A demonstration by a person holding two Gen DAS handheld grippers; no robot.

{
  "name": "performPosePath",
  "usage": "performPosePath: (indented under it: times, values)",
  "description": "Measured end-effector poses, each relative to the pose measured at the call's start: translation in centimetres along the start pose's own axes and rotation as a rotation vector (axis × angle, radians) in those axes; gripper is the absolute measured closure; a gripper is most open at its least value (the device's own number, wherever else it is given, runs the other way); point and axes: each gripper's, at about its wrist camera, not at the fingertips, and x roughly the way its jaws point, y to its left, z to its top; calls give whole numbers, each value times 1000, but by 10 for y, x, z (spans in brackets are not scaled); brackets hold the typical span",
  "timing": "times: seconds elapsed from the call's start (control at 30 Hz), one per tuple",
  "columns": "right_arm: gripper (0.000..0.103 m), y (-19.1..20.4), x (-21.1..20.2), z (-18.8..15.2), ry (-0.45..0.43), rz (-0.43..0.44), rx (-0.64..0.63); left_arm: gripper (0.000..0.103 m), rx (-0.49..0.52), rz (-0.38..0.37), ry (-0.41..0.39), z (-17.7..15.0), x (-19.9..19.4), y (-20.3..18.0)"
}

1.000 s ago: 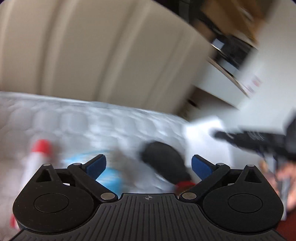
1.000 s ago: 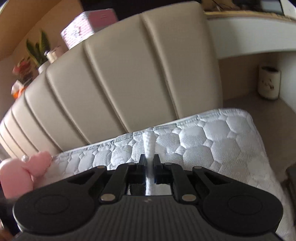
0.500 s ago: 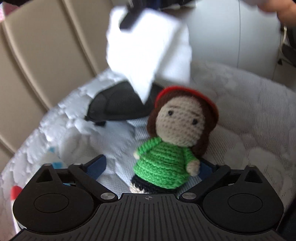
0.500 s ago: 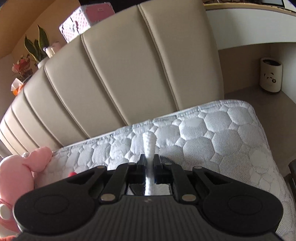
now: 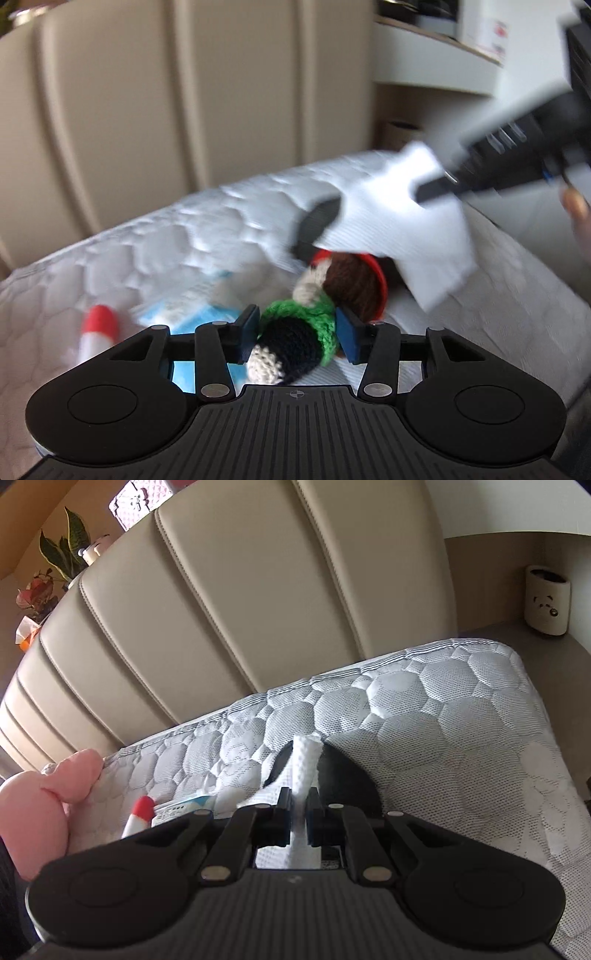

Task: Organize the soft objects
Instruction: 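Wipe the knitted doll with the right tool's towel while the left tool holds it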

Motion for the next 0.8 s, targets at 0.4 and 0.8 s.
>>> performPosePath:
  times: [0.4,0.8]
  values:
    - [94,8,-2,-6,4,-3,-28,49,-447,154,54,-1,4,94]
    - [94,-16,-9,5,-52,-167,-18,6,589,237,-10,-20,68,-87]
